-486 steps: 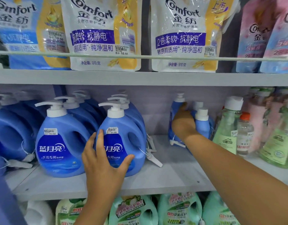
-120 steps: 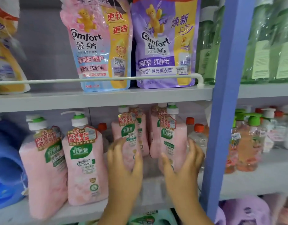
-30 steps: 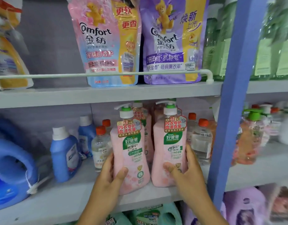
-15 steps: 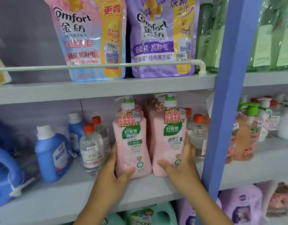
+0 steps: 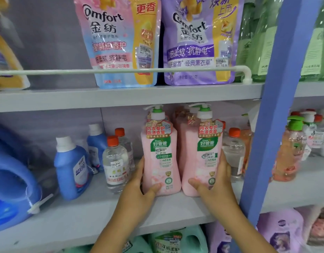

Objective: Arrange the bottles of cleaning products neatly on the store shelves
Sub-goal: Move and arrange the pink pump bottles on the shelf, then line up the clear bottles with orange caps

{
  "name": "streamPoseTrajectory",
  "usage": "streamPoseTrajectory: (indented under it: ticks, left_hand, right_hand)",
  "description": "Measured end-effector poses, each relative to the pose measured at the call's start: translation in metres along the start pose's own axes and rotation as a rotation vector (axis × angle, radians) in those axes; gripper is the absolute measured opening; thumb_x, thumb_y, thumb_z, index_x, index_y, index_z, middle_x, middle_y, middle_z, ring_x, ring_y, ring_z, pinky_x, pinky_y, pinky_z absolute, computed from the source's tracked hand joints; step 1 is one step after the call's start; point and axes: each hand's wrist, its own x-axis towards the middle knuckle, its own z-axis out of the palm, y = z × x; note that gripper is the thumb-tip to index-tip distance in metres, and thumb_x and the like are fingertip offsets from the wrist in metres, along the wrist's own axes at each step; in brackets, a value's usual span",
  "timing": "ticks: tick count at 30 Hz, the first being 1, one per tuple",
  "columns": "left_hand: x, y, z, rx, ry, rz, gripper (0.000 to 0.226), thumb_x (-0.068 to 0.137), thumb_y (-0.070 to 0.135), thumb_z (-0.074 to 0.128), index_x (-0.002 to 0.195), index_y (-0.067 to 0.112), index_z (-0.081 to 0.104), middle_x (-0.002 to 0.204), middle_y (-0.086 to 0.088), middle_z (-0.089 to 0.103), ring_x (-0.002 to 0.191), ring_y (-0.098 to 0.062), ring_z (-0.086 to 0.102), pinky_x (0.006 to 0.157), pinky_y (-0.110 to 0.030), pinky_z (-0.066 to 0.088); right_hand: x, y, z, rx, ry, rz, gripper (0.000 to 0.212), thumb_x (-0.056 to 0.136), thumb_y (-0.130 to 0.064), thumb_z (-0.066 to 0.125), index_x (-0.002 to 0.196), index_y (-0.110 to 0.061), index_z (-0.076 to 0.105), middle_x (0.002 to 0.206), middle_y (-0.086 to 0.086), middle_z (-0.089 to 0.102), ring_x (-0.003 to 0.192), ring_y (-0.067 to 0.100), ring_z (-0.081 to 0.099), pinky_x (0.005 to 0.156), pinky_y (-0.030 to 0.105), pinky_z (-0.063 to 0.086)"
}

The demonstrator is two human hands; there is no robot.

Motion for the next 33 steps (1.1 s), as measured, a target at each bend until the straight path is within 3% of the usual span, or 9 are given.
streamPoseTrajectory:
  ticks: [2,5,7,10,13,17,23,27,33]
  left_hand:
    - [-0.016,0.003,-0.004,-0.013,0.109,0.034,0.07,0.089,0.028,0.075,0.138,0.062,0.038,0.138,0.029,0.054,0.128,0.003,0.054,0.112,-0.037,0.045]
    - [-0.031,0.008,-0.028,0.022,0.582,0.153,0.042,0.087,0.029,0.074,0.126,0.034,0.059,0.12,0.014,0.06,0.111,-0.01,0.06,0.098,-0.039,0.052]
    - [-0.019,0.004,-0.05,0.035,0.73,0.104,0.061,0.078,0.035,0.081,0.131,0.022,0.054,0.123,0.006,0.053,0.113,-0.015,0.055,0.098,-0.036,0.048]
    - [0.008,-0.01,-0.07,-0.035,0.503,-0.078,0.081,0.073,0.036,0.088,0.139,0.029,0.042,0.124,0.013,0.054,0.111,-0.01,0.057,0.095,-0.026,0.048]
    - [0.017,-0.022,-0.074,-0.061,0.358,-0.097,0.068,0.076,0.038,0.086,0.131,0.044,0.046,0.11,0.018,0.067,0.1,-0.009,0.067,0.085,-0.027,0.054]
    - [-0.015,-0.028,-0.095,-0.068,0.409,-0.023,0.067,0.075,0.038,0.085,0.127,0.055,0.046,0.106,0.026,0.069,0.092,0.005,0.068,0.08,-0.021,0.053]
    - [-0.059,-0.036,-0.122,-0.155,0.457,0.026,0.059,0.075,0.027,0.086,0.118,0.052,0.055,0.1,0.038,0.065,0.082,0.009,0.067,0.076,-0.022,0.053]
    - [-0.063,-0.041,-0.132,-0.211,0.404,0.009,0.063,0.074,0.022,0.087,0.126,0.043,0.059,0.101,0.03,0.068,0.083,0.003,0.07,0.081,-0.033,0.057]
    - [-0.066,-0.037,-0.133,-0.311,0.372,0.022,0.063,0.077,0.007,0.084,0.128,0.036,0.06,0.101,0.011,0.077,0.085,-0.006,0.076,0.07,-0.024,0.061]
  right_hand:
    - [-0.009,-0.009,0.002,-0.034,0.032,0.019,0.117,0.073,-0.017,0.089,0.154,-0.049,0.011,0.14,-0.015,0.032,0.13,0.016,0.048,0.098,0.03,0.045]
    - [-0.035,-0.031,0.01,-0.095,0.213,0.039,0.116,0.073,-0.02,0.09,0.159,-0.037,0.014,0.16,-0.007,0.019,0.148,0.012,0.028,0.114,0.038,0.034]
    - [-0.054,-0.052,0.022,-0.061,0.313,-0.232,0.095,0.078,-0.022,0.087,0.155,-0.024,0.031,0.156,-0.001,0.029,0.144,-0.005,0.027,0.114,0.022,0.03]
    - [-0.068,-0.086,0.051,0.069,0.172,-0.416,0.059,0.085,-0.023,0.07,0.14,-0.023,0.049,0.143,-0.011,0.046,0.136,0.001,0.044,0.11,0.014,0.034]
    - [-0.06,-0.111,0.088,0.185,-0.068,-0.276,0.047,0.095,-0.017,0.064,0.136,-0.035,0.05,0.139,-0.02,0.052,0.131,-0.002,0.049,0.111,0.02,0.038]
    - [-0.038,-0.125,0.144,0.235,-0.243,-0.048,0.056,0.097,-0.017,0.061,0.149,-0.027,0.044,0.145,-0.015,0.053,0.131,-0.001,0.051,0.114,0.027,0.041]
    - [0.009,-0.107,0.226,-0.135,-0.152,0.148,0.096,0.079,-0.037,0.078,0.157,-0.015,0.026,0.155,0.009,0.039,0.144,0.03,0.039,0.116,0.04,0.037]
    - [0.023,-0.09,0.239,-0.096,-0.086,0.118,0.055,0.069,-0.038,0.082,0.117,-0.019,0.062,0.113,0.004,0.072,0.101,0.022,0.072,0.082,0.036,0.06]
    - [-0.027,-0.11,0.186,0.009,-0.191,0.086,0.029,0.075,-0.017,0.085,0.092,-0.029,0.064,0.084,-0.011,0.073,0.066,-0.008,0.067,0.056,0.011,0.05]
